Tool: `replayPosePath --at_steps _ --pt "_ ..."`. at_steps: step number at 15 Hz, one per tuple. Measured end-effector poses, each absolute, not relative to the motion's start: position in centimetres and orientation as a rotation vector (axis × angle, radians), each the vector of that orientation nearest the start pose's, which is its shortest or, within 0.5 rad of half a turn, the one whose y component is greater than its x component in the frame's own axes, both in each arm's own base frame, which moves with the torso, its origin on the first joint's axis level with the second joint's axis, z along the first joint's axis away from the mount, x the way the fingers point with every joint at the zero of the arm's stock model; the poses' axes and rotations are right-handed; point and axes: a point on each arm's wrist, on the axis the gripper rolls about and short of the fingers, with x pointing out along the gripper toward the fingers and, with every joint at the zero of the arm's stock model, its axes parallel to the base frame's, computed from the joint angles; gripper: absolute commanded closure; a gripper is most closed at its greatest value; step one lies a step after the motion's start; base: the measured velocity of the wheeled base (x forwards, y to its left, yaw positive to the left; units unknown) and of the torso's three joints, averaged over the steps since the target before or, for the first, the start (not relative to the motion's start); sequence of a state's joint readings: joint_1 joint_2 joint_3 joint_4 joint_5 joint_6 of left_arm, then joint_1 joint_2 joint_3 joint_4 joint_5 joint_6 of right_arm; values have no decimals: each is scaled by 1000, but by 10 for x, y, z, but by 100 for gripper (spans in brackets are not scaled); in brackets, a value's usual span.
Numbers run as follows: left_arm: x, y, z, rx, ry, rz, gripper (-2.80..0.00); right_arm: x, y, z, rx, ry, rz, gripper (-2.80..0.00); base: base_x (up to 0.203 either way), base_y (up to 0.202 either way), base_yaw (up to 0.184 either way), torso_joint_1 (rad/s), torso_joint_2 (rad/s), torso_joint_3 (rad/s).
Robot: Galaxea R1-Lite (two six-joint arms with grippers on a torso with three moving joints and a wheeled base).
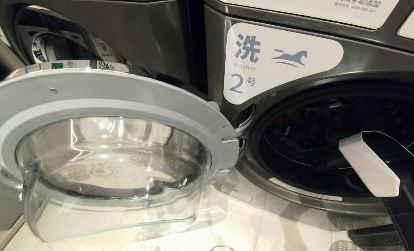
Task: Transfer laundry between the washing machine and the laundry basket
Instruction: Pick a cloth and place it into the basket
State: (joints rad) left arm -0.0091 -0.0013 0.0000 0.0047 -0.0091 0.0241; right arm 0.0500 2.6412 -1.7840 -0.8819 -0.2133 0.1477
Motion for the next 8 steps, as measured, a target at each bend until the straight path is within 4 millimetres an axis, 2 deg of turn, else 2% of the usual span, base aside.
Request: replayPosePath --at_steps 3,8 --pt "-23 0 75 24 3 -18 0 547 23 66 148 -49 -160 -280 0 0 0 0 0 0" --pt "-23 0 75 24 3 -18 0 554 24 52 136 -15 -165 -280 0 0 0 0 0 0"
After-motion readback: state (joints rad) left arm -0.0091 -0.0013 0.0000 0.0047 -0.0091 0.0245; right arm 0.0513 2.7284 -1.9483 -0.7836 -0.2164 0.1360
